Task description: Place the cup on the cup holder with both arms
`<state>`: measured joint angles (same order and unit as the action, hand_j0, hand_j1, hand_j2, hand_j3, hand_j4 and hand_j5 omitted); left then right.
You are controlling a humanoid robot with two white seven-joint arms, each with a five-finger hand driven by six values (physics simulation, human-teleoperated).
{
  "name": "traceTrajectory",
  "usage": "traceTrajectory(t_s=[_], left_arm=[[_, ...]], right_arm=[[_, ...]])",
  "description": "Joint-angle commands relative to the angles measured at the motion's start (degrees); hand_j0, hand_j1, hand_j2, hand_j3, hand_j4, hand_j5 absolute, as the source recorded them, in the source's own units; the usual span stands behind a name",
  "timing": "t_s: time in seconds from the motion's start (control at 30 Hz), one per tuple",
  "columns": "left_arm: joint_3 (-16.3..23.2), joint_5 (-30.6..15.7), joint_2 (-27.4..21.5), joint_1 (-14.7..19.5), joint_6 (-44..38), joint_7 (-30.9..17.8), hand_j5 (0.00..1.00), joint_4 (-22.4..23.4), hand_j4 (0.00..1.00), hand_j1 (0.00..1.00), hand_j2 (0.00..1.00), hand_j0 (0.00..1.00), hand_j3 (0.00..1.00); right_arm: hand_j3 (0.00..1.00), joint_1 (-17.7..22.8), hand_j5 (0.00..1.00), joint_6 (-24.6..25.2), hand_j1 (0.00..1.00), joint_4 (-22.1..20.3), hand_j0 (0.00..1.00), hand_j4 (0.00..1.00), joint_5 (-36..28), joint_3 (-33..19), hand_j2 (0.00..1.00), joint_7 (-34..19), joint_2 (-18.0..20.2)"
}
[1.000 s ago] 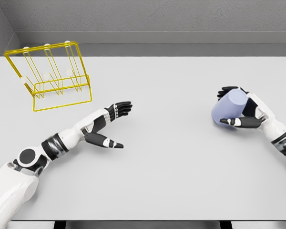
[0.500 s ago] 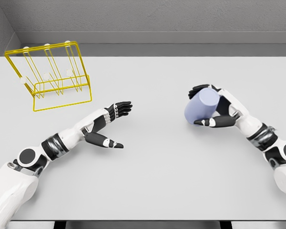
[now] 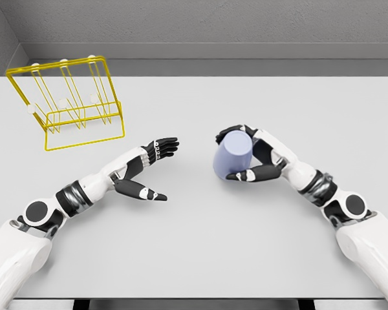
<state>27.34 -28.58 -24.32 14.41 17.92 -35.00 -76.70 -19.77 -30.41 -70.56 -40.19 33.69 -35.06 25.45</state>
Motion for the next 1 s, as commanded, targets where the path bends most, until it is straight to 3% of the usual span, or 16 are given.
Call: traceTrajectory(t_s=[0.0,0.6,0.97], left_arm=[[0.0,-0.3,-0.2,0.0,-0.1,0.0,1.0,0.0,1.0,1.0,1.0,1.0,1.0],[-0.1,-0.3,-0.7,0.2,-0.3,0.0,1.0,0.0,1.0,1.0,1.0,1.0,1.0],[-2.9,-0.2,-1.0,-0.6,-0.4,0.0,1.0,0.4,1.0,1.0,1.0,1.0,1.0]], right_arm=[[0.69,0.1,0.69,0.1,0.69,-0.1,0.69,0.69,-0.3,0.9,0.69,0.1,-1.1],[0.69,-1.4,0.69,0.3,0.69,0.6,0.69,0.69,3.4,3.6,0.69,0.1,-5.9],[0.74,-3.1,0.74,0.3,0.74,5.3,0.74,0.74,3.4,4.1,0.74,0.1,-8.3]])
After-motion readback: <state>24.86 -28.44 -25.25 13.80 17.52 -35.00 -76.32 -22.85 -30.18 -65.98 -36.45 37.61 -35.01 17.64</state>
